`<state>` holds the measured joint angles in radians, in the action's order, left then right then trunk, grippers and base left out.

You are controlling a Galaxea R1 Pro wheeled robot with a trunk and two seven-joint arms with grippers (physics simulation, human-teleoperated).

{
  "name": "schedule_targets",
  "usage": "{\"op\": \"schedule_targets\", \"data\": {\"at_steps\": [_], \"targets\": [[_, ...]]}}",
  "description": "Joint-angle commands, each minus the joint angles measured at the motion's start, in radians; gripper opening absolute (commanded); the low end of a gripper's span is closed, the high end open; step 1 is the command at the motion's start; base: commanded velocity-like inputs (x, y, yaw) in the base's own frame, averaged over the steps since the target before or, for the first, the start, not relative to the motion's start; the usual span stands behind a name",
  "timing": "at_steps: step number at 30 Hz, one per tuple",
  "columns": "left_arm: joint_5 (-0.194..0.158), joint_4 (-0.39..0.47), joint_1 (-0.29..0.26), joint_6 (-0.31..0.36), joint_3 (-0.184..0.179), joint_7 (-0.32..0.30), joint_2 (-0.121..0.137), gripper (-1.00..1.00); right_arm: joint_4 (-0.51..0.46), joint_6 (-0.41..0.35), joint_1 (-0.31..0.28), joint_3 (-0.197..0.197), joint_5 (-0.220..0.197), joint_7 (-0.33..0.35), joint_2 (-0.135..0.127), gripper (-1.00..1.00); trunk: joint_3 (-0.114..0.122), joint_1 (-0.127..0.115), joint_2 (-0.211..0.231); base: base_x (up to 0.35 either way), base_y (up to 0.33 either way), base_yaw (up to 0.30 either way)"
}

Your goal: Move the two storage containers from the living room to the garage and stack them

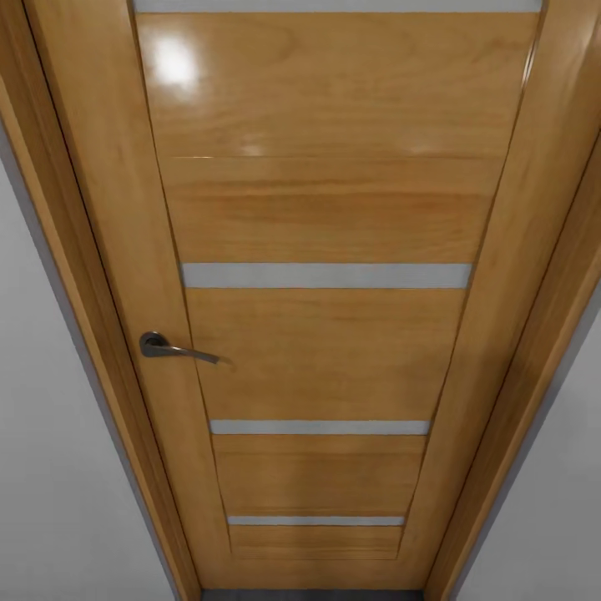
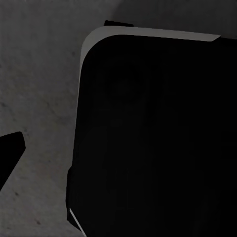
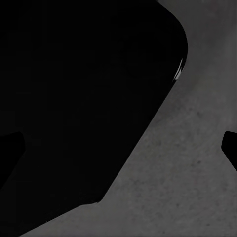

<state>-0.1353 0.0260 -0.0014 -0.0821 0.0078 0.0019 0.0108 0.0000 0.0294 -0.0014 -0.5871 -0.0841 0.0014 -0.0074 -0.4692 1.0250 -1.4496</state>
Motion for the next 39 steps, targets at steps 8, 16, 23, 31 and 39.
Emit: {"op": "schedule_targets", "data": {"at_steps": [8,16,23,31,39], "targets": [[-0.008,0.000,0.000,-0.002,0.000,0.000,0.000,1.00,0.000,0.004,0.000,-0.008,-0.009,0.000,0.001,1.00,-0.001,0.000,0.000,0.000,0.000,0.000],[-0.007,0.000,0.000,-0.002,0.000,0.000,0.000,1.00,0.000,0.004,0.000,-0.007,-0.009,0.000,0.001,1.00,-0.001,0.000,0.000,0.000,0.000,0.000],[-0.008,0.000,0.000,-0.002,0.000,0.000,0.000,1.00,0.000,0.004,0.000,-0.008,-0.009,0.000,0.001,1.00,-0.001,0.000,0.000,0.000,0.000,0.000],[-0.008,0.000,0.000,-0.002,0.000,0.000,0.001,1.00,0.000,0.004,0.000,-0.014,-0.007,-0.002,-0.002,1.00,-0.001,0.000,0.000,0.000,0.000,0.000],[-0.003,0.000,0.000,-0.002,-0.005,-0.003,-0.001,1.00,-0.001,0.009,0.000,-0.016,-0.001,-0.007,-0.002,1.00,-0.001,0.000,0.000,0.000,0.000,0.000]]}}
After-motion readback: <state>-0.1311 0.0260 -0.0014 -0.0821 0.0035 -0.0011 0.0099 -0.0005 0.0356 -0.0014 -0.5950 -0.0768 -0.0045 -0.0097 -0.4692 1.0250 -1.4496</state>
